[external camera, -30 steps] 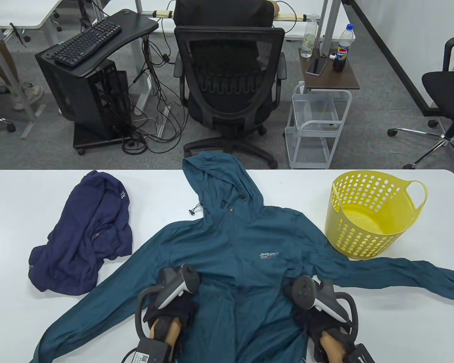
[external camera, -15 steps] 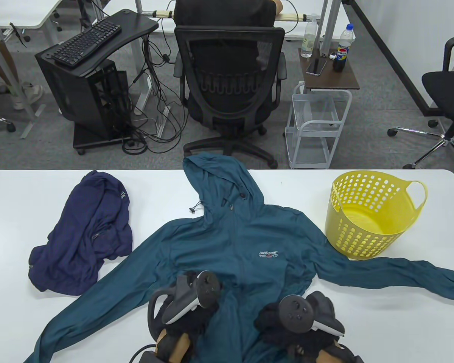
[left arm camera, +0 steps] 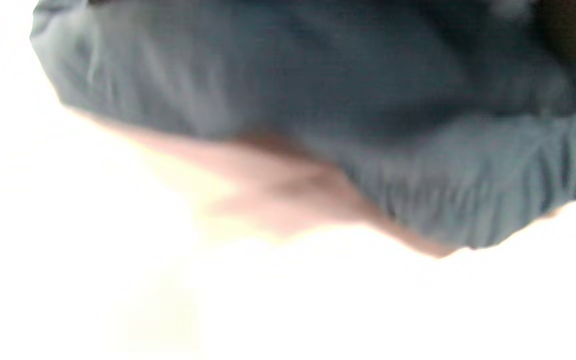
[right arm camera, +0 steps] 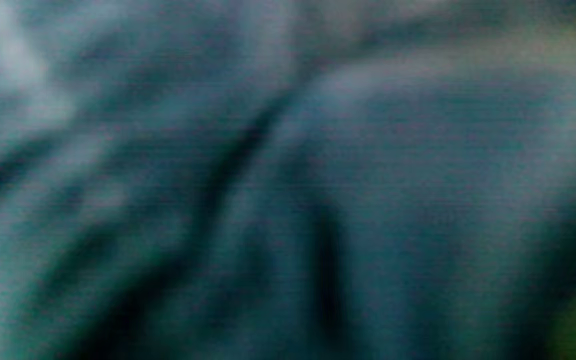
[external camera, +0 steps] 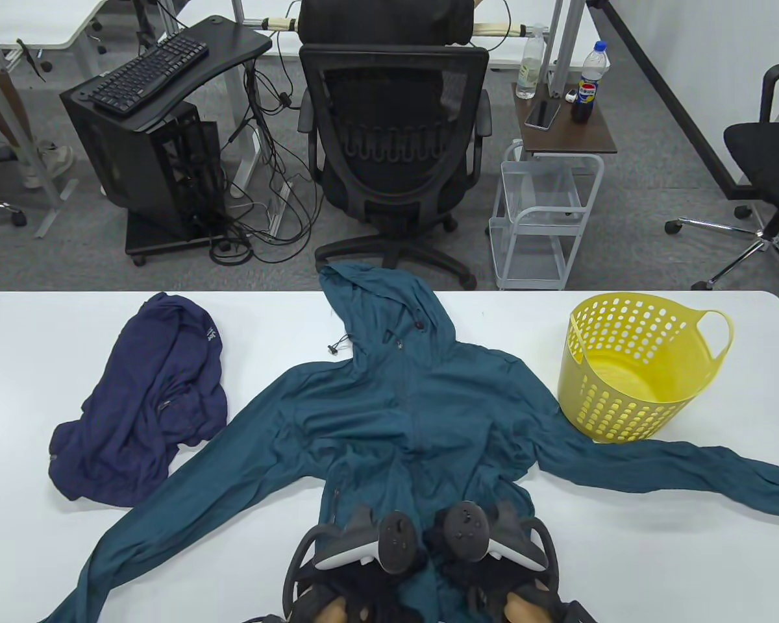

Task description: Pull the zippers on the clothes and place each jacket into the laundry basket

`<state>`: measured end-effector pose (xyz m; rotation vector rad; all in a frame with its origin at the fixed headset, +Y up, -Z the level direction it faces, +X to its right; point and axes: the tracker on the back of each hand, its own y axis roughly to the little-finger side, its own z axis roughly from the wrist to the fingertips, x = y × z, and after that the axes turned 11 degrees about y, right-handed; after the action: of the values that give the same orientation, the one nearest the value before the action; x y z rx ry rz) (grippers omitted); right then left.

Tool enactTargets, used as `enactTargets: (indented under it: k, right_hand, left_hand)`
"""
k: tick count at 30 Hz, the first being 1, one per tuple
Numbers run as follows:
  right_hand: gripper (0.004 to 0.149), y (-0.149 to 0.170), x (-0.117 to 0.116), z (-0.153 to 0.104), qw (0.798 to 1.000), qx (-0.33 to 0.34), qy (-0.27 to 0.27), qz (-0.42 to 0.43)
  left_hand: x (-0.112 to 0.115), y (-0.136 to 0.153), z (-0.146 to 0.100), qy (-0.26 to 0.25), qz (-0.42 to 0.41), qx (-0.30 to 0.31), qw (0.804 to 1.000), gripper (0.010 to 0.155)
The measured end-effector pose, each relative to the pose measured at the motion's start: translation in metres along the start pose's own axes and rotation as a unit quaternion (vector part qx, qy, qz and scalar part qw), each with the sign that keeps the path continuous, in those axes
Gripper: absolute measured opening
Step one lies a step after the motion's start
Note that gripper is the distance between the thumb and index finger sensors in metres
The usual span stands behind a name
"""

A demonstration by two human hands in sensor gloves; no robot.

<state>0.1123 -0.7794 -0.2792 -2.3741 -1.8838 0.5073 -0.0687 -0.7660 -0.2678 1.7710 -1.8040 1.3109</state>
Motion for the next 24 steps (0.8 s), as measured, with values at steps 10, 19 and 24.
enactTargets:
  k: [10,19,24]
  right_hand:
    - [0.057,-0.01,0.023,-0.018,0.991,0.079,0.06,0.091]
    - [0.088,-0.029,0.003,-0.015,0.997,0.079,0.006,-0.014]
    - [0.048,-0.03,0.006,-0.012,0.996,0.061,0.058,-0.043]
  left_hand:
    - [-0.006,0.033,0.004,-0.087,-0.12,0.032,0.989,0.057]
    - [-0.005,0.063,0.006,-0.086,-0.267,0.084,0.956,0.063]
    - [-0.006,0.074,0.004,-0.098,-0.316,0.095,0.939,0.063]
